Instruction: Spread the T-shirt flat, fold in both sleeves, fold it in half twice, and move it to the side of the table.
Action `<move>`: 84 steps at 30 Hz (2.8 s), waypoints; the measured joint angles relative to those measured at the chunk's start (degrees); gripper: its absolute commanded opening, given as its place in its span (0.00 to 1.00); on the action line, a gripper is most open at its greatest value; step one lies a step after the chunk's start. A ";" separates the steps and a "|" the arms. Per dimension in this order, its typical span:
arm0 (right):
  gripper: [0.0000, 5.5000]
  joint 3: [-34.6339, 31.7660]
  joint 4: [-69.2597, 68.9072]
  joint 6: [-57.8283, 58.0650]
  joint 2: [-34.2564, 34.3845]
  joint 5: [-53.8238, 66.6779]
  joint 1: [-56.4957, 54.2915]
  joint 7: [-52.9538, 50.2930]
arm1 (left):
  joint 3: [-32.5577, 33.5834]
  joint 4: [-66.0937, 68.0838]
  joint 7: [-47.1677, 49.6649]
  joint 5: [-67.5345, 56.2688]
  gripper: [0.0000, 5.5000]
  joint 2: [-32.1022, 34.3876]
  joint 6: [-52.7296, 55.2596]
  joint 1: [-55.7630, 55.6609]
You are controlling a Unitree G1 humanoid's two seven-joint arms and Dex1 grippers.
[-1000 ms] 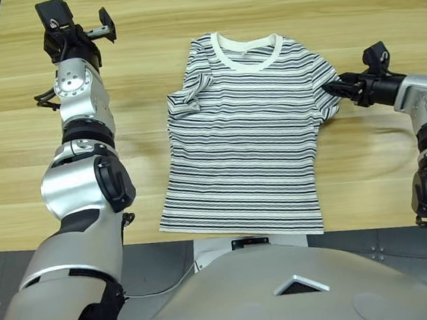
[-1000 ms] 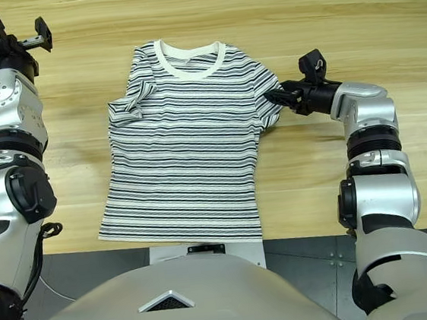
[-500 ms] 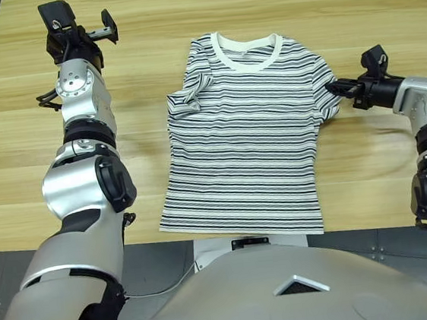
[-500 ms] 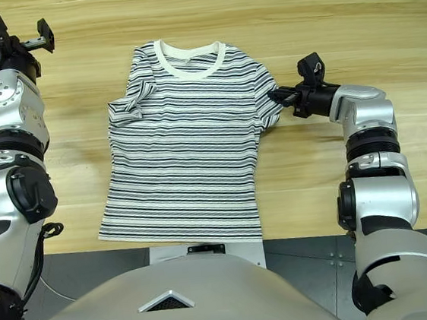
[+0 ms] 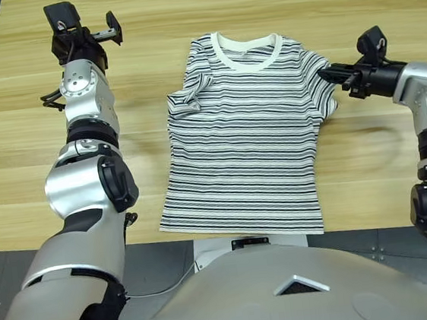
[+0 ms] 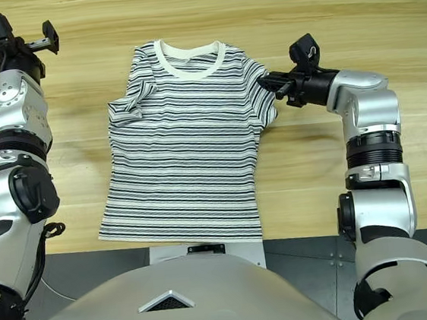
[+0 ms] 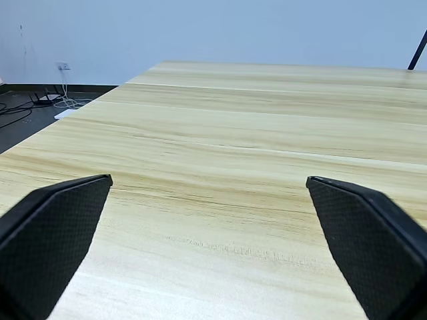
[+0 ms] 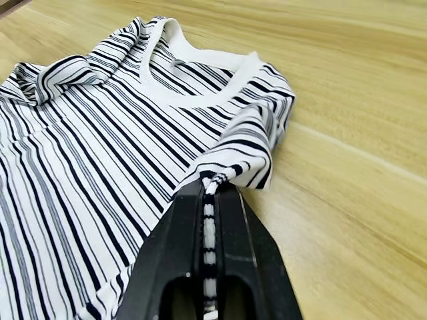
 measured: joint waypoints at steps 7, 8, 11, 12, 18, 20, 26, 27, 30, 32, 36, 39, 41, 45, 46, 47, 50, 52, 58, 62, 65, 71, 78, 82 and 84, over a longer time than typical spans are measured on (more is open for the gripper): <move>0.02 2.65 -4.23 1.77 2.59 0.44 0.45 -1.23 | 0.01 0.05 0.00 0.00 1.00 -0.18 0.00 0.00; 0.02 3.21 -4.46 1.78 3.05 0.45 0.40 -1.45 | 0.01 0.13 0.00 0.00 1.00 -0.34 0.00 0.00; 0.02 5.09 -4.50 1.77 5.31 0.35 -0.78 -1.78 | -0.01 0.43 0.00 0.01 1.00 -1.09 0.00 0.00; 0.02 5.81 -4.39 1.75 5.97 0.27 -1.34 -1.82 | 0.00 0.58 0.00 0.01 1.00 -1.21 0.00 0.00; 0.02 9.78 -1.48 0.72 9.58 -1.41 -2.31 -2.20 | 0.02 1.15 0.00 0.01 1.00 -1.57 0.00 -0.01; 0.02 10.84 -0.78 -0.02 11.11 -1.93 -2.69 -2.23 | 0.03 1.34 0.01 0.01 1.00 -1.68 0.00 -0.01; 0.15 13.54 2.39 -1.11 13.61 -3.13 -2.97 -2.07 | 0.06 1.47 0.01 0.01 1.00 -1.82 0.01 -0.01; 0.18 13.57 2.67 -1.11 13.64 -3.13 -2.95 -1.97 | 0.07 1.48 0.01 0.01 1.00 -1.82 0.01 -0.01; 0.28 13.56 3.01 -1.11 13.80 -3.07 -2.94 -1.65 | 0.17 1.52 0.00 0.00 1.00 -1.82 0.03 -0.01; 0.33 13.54 3.04 -1.11 13.81 -2.98 -2.94 -1.03 | 0.22 1.54 0.00 -0.01 1.00 -1.82 0.09 -0.01; 0.36 13.26 3.02 -1.11 13.90 -2.83 -2.93 -0.54 | 0.27 1.70 -0.04 -0.01 1.00 -1.87 0.30 -0.01; 0.36 12.40 3.03 -1.10 14.35 -1.79 -2.96 -0.50 | 0.33 1.76 -0.08 -0.02 1.00 -1.87 0.39 -0.01; 0.36 11.75 3.19 -1.10 15.30 -1.53 -3.24 -0.53 | 0.39 1.81 -0.12 -0.03 1.00 -1.87 0.41 -0.01; 0.36 11.55 5.63 -2.09 17.40 -0.78 -5.19 -0.81 | 0.45 1.87 -0.18 -0.04 1.00 -1.96 0.44 -0.01; 0.36 11.42 6.91 -2.57 17.88 -0.79 -5.86 -1.04 | 0.46 1.88 -0.19 -0.05 1.00 -2.01 0.45 -0.01; 0.36 11.12 8.26 -3.29 18.35 -0.79 -6.52 -1.23 | 0.48 1.89 -0.21 -0.07 1.00 -2.07 0.46 -0.01; 0.36 10.43 13.17 -5.63 20.14 -0.84 -8.69 -2.06 | 0.57 1.91 -0.26 -0.20 1.00 -2.10 0.46 0.00; 0.36 10.16 16.88 -7.44 21.75 -0.87 -10.08 -2.50 | 0.74 1.95 -0.28 -0.67 1.00 -2.10 0.47 0.01; 0.36 7.02 23.63 -11.30 23.93 -0.69 -12.73 -3.00 | 0.94 2.02 -0.30 -1.14 1.00 -2.12 0.48 0.05; 0.36 1.59 23.70 -11.37 21.33 2.46 -14.21 -2.21 | 1.00 2.03 -0.30 -1.16 1.00 -2.16 0.48 0.33; 0.36 -2.83 23.71 -11.09 18.79 5.21 -15.49 -0.42 | 1.10 2.04 -0.30 -1.22 1.00 -2.27 0.49 0.39; 0.36 -7.09 34.74 -14.19 19.96 6.75 -16.92 0.12 | 1.42 2.12 -0.39 -1.32 1.00 -2.93 0.52 0.78; 0.36 -7.80 41.47 -17.00 23.11 4.94 -18.05 -1.16 | 1.37 2.14 -0.79 -1.20 1.00 -3.04 0.55 0.79; 0.36 -5.52 43.18 -18.84 23.29 0.58 -17.97 -5.16 | 1.33 2.13 -1.17 -1.18 1.00 -3.06 0.55 0.79; 0.36 -5.02 43.39 -19.55 23.26 -0.89 -17.90 -6.19 | 1.26 2.14 -1.22 -1.17 1.00 -3.07 0.55 0.79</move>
